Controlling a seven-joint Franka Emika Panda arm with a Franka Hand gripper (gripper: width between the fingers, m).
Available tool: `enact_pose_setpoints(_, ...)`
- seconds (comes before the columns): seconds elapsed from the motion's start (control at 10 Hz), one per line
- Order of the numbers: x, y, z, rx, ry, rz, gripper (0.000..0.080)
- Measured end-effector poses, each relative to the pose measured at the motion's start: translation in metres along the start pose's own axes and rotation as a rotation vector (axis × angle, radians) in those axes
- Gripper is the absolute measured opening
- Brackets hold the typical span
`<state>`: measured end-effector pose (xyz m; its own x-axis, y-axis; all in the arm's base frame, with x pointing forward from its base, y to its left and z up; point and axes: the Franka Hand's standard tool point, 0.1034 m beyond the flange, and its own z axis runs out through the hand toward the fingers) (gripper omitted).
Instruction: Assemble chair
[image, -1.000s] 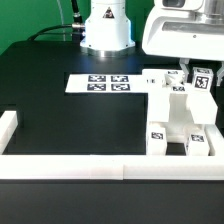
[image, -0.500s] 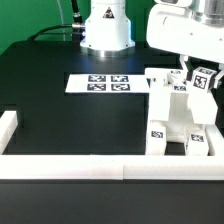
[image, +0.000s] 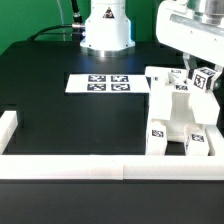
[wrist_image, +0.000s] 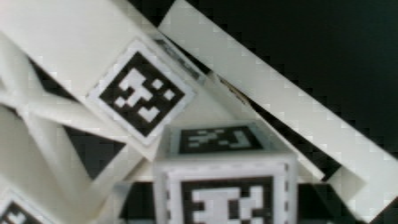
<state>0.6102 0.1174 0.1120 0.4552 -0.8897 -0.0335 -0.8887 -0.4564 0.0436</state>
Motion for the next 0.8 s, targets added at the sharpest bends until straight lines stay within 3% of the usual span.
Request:
enact_pose_setpoints(0.4, -0.0011, -0.0023, 0.0000, 0.042, 0.016, 0.263, 0.0287)
enact_pose_setpoints(0.8, -0.0034, -0.0038, -0.0004, 0.047, -0.004, 0.510, 0.0287)
